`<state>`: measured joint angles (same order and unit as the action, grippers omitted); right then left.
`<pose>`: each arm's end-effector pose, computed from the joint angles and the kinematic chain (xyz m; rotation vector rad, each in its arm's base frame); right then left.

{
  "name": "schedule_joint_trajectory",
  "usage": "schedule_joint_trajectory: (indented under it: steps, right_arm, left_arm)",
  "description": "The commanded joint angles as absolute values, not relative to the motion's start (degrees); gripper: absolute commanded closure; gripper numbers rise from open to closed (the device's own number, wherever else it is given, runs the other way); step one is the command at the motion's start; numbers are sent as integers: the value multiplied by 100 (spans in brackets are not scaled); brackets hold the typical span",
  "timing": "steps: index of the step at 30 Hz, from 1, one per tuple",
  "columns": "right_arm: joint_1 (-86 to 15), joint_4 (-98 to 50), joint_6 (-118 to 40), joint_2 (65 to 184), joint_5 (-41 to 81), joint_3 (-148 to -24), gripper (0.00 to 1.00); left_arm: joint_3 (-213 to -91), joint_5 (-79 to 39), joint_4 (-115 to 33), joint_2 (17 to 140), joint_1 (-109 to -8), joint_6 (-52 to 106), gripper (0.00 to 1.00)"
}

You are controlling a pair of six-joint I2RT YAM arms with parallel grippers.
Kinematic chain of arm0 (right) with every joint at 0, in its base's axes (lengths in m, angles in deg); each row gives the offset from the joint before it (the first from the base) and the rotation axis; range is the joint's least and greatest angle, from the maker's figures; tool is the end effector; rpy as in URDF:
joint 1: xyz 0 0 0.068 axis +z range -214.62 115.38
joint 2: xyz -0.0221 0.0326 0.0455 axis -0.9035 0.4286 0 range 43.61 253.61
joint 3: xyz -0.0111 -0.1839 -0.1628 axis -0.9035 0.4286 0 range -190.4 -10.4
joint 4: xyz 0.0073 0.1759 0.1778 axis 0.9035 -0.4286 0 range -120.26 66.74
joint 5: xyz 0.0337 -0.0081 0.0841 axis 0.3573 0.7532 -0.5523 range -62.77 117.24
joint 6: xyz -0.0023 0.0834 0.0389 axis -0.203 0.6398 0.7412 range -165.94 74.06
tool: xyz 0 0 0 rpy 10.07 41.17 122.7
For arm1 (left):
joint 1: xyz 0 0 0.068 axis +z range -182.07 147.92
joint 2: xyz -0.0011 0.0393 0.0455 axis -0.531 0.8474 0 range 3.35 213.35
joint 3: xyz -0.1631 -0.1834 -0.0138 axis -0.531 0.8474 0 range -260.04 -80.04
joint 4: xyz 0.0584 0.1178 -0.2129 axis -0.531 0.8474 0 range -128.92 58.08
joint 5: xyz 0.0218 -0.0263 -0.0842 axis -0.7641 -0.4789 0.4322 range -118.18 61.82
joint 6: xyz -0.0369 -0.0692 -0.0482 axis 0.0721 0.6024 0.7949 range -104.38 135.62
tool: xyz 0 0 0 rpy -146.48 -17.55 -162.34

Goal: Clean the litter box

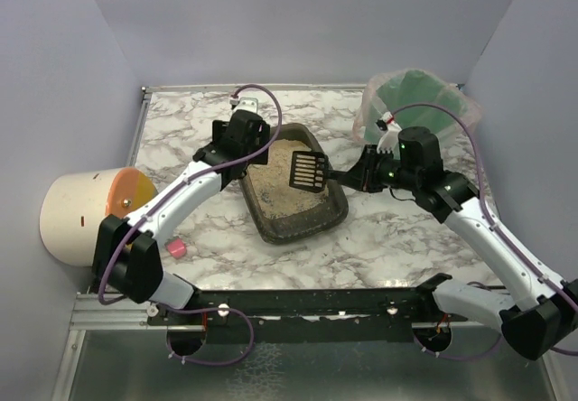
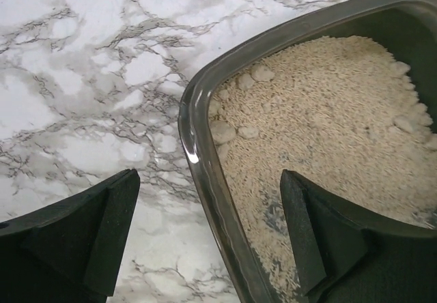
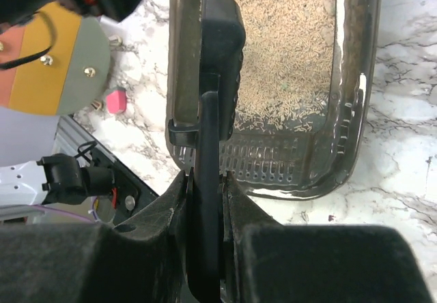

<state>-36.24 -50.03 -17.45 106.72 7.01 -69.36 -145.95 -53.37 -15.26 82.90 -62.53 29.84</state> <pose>0.2328 0.1583 0.2891 -0.2217 2.2145 0.9448 0.3075 -0.1400 0.2588 0.0677 2.1503 0.0393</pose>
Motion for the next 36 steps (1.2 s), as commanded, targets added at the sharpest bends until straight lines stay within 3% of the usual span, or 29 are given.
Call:
schedule_joint_trajectory:
  steps: [1, 9, 19, 30, 36]
  right_arm:
    - [-3641, -5497, -1969, 10155, 992, -7035, 99]
    - [-3641, -5710, -1994, 9619, 940, -6757, 99]
    - [-3641, -5812, -2037, 9476, 923, -6675, 99]
    - [-3646, -5650, -1957, 9629, 782, -6631, 99]
    - [-3641, -5550, -1758, 9823, 808, -6615, 99]
  left_arm:
    - [-15002, -5330, -1465, 9048, -5877, 2723, 11]
    - [-15690, -4829, -1503, 10120, -5620, 2467, 22]
    - [-16291, -4792, -1346, 10975, -5494, 2193, 43]
    - [-16082, -4960, -1316, 10787, -5466, 2242, 77]
    - [-15585, -5074, -1255, 10377, -5466, 2555, 88]
